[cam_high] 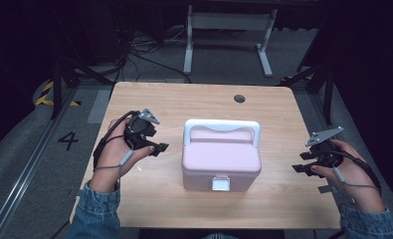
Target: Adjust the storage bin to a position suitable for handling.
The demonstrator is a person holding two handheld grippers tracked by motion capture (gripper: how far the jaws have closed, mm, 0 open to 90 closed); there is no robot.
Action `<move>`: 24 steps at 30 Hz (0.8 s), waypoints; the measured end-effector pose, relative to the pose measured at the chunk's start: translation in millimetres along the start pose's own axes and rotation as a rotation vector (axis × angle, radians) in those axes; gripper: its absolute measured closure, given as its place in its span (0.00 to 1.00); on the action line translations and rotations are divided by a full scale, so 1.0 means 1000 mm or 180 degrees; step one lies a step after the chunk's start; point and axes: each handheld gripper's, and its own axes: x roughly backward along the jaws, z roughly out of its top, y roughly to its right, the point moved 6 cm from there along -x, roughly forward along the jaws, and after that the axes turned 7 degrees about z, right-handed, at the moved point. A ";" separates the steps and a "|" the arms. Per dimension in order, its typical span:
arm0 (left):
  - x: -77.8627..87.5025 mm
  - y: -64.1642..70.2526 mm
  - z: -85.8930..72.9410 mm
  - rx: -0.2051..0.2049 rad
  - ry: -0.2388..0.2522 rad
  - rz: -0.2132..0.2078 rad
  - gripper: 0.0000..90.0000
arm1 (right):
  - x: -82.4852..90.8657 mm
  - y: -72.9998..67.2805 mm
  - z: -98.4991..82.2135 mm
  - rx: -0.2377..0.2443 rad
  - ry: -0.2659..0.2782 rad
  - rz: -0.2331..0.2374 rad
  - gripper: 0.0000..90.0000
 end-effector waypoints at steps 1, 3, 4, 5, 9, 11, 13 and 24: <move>-0.001 0.001 0.004 0.0035 0.0080 -0.0037 0.40 | 0.001 0.000 -0.002 -0.0017 -0.0005 -0.0013 0.49; -0.003 0.005 0.011 0.0066 0.0187 -0.0110 0.40 | 0.003 0.000 -0.005 -0.0037 0.0006 -0.0042 0.49; -0.004 0.007 0.015 0.0090 0.0270 -0.0144 0.40 | 0.004 0.000 -0.006 -0.0059 0.0018 -0.0055 0.49; -0.004 0.008 0.018 0.0096 0.0325 -0.0172 0.40 | 0.006 0.000 -0.008 -0.0090 0.0021 -0.0065 0.49; -0.006 0.012 0.026 0.0119 0.0438 -0.0258 0.39 | 0.009 0.001 -0.012 -0.0123 0.0041 -0.0111 0.48; -0.008 0.014 0.030 0.0105 0.0457 -0.0287 0.38 | 0.010 0.001 -0.015 -0.0148 0.0037 -0.0120 0.48; -0.012 0.017 0.035 0.0103 0.0510 -0.0301 0.36 | 0.011 0.001 -0.017 -0.0175 0.0035 -0.0135 0.48; -0.038 0.028 0.048 0.0158 0.0614 -0.0380 0.32 | 0.013 0.001 -0.023 -0.0206 0.0032 -0.0170 0.47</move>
